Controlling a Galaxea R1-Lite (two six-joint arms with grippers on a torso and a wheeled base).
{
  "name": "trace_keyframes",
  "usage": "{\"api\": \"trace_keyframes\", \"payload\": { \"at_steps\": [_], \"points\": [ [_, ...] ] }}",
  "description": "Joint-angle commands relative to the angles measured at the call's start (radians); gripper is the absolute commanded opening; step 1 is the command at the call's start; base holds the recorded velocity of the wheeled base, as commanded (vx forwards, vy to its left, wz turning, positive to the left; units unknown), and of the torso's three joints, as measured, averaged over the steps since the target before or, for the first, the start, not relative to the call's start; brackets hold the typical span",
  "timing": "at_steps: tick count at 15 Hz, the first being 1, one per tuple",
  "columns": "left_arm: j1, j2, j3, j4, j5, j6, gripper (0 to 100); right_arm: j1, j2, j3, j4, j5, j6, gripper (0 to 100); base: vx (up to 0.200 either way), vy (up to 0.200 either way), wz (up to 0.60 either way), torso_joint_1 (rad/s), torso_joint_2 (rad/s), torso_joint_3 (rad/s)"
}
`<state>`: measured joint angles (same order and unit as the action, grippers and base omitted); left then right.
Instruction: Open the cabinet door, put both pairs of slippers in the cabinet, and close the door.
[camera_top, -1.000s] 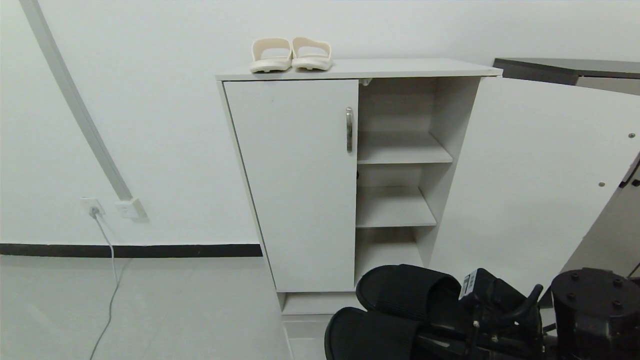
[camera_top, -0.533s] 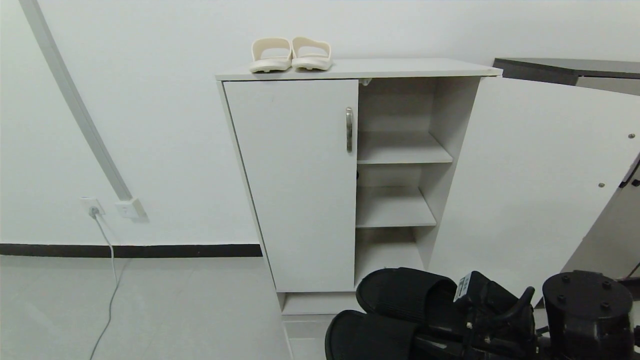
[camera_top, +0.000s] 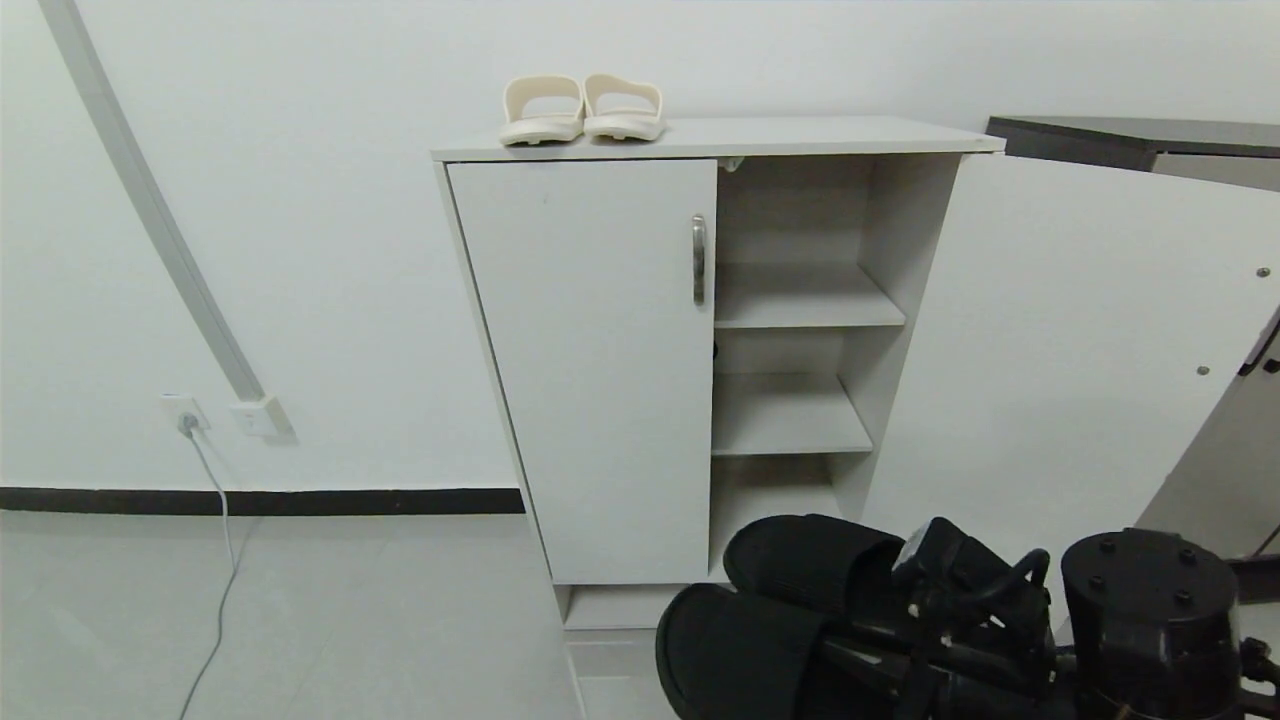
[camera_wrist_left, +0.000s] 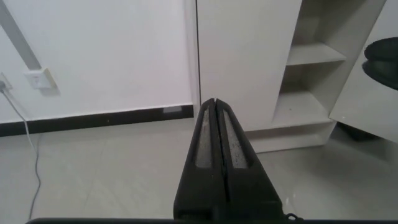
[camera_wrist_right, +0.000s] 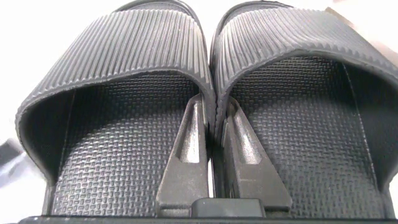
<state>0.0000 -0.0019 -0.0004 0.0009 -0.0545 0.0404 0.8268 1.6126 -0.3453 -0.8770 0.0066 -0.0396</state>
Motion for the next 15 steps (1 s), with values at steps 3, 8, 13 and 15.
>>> {"api": "trace_keyframes", "payload": {
  "at_steps": [3, 8, 13, 15],
  "points": [
    [0.0, 0.003, 0.0, 0.001, -0.001, -0.002, 0, 0.071, 0.162, -0.083, -0.068, -0.232, 0.193, 0, 0.0, 0.0, 0.0, 0.0, 0.0, 0.0],
    [0.0, 0.003, 0.0, 0.001, -0.001, -0.002, 0, 0.089, 0.375, -0.327, -0.108, -0.586, 0.287, 0, 0.0, 0.0, 0.0, 0.0, 0.0, 0.0],
    [0.0, 0.003, 0.0, 0.001, -0.001, -0.002, 0, 0.057, 0.503, -0.44, -0.108, -0.763, 0.291, 0, 0.0, -0.04, 0.0, 0.0, 0.0, 0.0],
    [0.0, 0.003, 0.0, 0.001, -0.001, -0.002, 0, 0.035, 0.507, -0.449, -0.108, -0.771, 0.308, 0, 0.0, -0.2, 0.0, 0.007, 0.0, 0.002]
  ]
}}
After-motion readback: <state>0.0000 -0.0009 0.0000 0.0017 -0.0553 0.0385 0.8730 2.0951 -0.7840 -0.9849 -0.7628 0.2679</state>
